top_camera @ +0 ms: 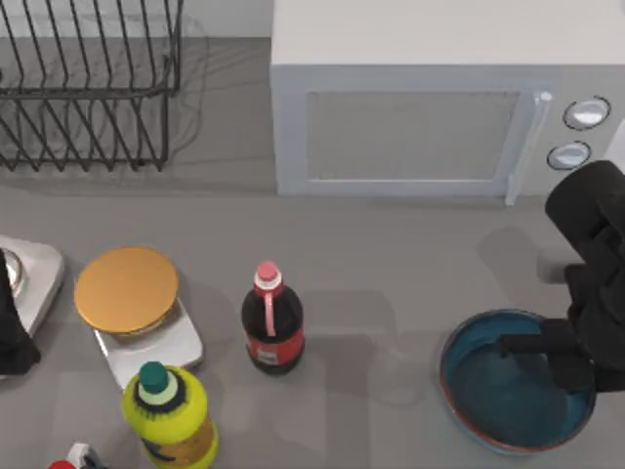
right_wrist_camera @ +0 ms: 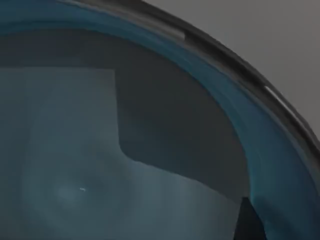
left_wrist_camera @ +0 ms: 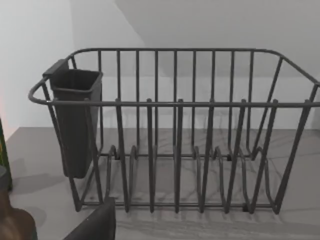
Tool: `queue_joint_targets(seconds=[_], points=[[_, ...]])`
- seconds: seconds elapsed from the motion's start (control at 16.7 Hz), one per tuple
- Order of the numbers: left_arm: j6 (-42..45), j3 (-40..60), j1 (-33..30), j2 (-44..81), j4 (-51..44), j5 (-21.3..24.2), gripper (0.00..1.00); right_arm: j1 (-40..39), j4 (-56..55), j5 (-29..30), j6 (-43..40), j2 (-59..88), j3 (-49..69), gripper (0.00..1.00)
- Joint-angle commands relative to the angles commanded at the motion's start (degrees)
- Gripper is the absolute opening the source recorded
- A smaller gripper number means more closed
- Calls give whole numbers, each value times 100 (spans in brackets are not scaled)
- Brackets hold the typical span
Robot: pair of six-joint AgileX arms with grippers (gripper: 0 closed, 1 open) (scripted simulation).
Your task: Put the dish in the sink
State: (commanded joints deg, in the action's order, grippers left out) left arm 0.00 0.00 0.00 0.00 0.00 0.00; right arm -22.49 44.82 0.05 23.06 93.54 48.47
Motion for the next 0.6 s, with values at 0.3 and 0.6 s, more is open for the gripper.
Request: queue_joint_targets(seconds=[0.3,0.6], points=[[0,0,0,0,0,0,100,4,1278,2,5,-233,1031,0],[0,0,0,0,0,0,100,29,3069,1,-28,-631,2269,0]])
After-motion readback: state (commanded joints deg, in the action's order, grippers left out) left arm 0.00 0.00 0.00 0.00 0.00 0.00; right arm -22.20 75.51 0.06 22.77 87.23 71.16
